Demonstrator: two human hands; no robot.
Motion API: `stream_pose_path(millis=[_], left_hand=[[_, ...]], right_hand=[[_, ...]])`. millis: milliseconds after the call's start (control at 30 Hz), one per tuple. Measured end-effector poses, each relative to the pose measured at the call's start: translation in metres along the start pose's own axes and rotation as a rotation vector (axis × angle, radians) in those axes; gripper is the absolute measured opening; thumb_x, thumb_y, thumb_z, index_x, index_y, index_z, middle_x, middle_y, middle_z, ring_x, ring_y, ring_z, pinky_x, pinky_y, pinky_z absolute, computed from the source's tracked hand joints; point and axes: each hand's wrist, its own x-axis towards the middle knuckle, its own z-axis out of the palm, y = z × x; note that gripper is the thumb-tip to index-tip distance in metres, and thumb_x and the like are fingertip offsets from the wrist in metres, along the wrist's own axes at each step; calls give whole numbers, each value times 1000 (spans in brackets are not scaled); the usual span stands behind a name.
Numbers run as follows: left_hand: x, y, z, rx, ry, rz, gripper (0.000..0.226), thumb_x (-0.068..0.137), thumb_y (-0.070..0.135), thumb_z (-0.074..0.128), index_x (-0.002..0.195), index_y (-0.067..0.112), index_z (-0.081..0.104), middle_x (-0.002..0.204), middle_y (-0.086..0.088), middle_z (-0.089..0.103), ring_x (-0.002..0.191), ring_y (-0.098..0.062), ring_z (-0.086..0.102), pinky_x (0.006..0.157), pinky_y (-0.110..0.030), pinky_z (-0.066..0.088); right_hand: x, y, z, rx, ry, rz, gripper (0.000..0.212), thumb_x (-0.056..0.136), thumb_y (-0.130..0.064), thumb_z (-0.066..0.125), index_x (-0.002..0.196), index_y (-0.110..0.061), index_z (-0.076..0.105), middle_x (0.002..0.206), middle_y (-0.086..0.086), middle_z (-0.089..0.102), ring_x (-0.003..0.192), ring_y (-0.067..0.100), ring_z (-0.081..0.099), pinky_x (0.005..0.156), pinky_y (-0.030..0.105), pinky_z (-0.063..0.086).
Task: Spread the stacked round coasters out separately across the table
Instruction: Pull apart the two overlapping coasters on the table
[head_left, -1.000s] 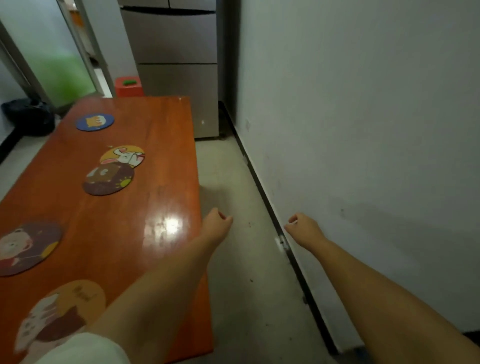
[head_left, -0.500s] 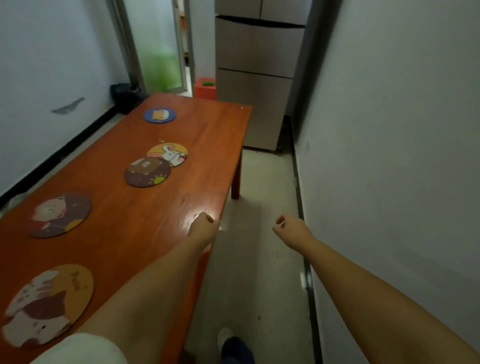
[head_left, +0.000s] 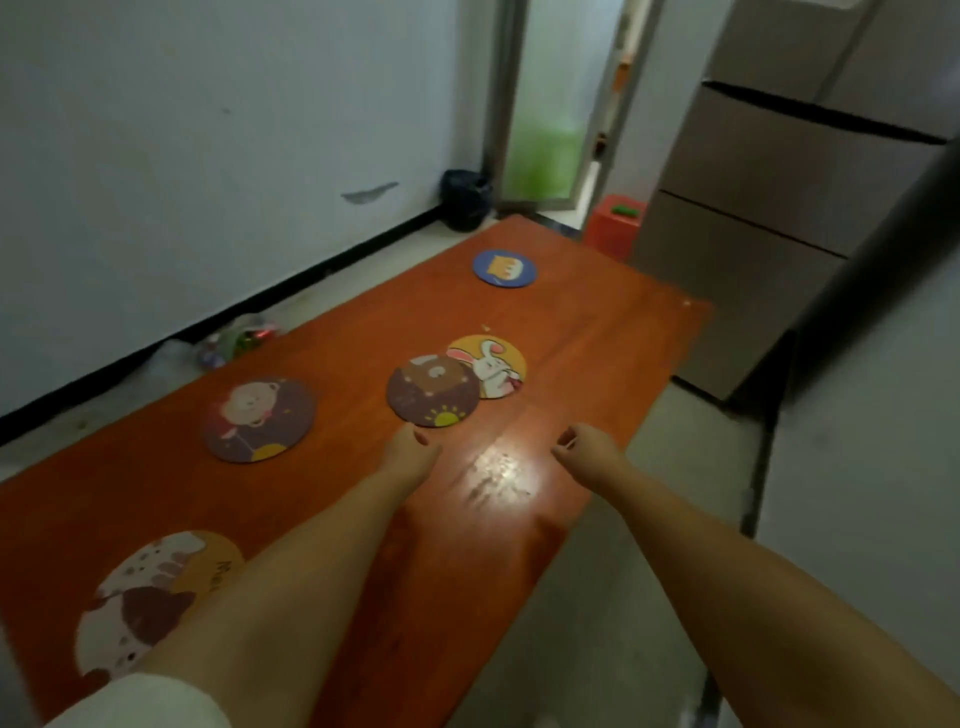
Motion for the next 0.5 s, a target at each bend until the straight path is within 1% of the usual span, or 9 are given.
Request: stream_pose_path(millis=[67,133,167,200,267,367,433,467,500], left_hand=[[14,-10,-14,-18,44,-82,30,92,23,56,67,20,38,69,1,41,80,-25,45,69,-33,35],[26,-20,-24,-35,51,-164,20,93,27,54,81,15,44,75,-2,45,81,-26,45,70,-34,37],[32,-25,-27,-49,56,-203,19,94,29,53,87,13,44,78,-4,46,81,-27,46,71,-35,38],[39,-28,-28,-67,67,-240,19,95,29,52,88,13,44,79,-5,46,82,-28,45,72,-36,39],[53,-31,-27,-109,107,-303,21,95,28,51,81,15,42,75,-4,43,81,-28,44,73,-39,40],[74,-23,-20,-146,179,-378,22,95,27,51,78,17,42,72,-2,42,80,-27,45,72,-38,41],[87,-14,-10,-129,194,-415,23,95,26,51,76,19,40,70,-1,41,79,-27,44,70,-37,39],[93,-9,-5,-107,195,-437,20,95,26,51,79,18,42,70,-1,41,78,-27,43,69,-36,38],[98,-4,0,-86,204,-461,17,96,26,51,84,16,44,70,0,41,78,-27,43,68,-36,37]], right_hand=[[27,-23,12,-11,-61,-79,31,90,-27,59,112,-5,62,113,16,67,101,31,61,76,31,42],[52,-40,26,-4,-129,-131,32,91,-26,59,114,-4,61,114,16,67,96,29,62,75,30,43],[64,-47,32,-3,-163,-149,32,91,-25,59,115,-4,61,115,16,67,95,29,62,77,32,46],[77,-52,36,-9,-193,-167,31,91,-24,58,114,-3,61,116,16,67,97,30,62,80,35,48],[104,-59,41,-39,-240,-217,29,91,-22,57,112,-3,61,114,17,67,101,34,62,83,38,51],[151,-70,40,-86,-297,-294,28,91,-19,57,113,-3,61,114,18,69,105,36,62,80,35,48],[183,-75,39,-118,-337,-305,28,91,-20,56,112,-2,60,111,20,69,99,36,62,82,39,50],[197,-78,39,-124,-350,-312,28,92,-20,56,111,-1,60,110,21,69,92,35,61,79,41,50],[209,-80,40,-127,-364,-322,28,92,-21,55,112,-1,59,109,22,68,85,34,58,74,42,48]])
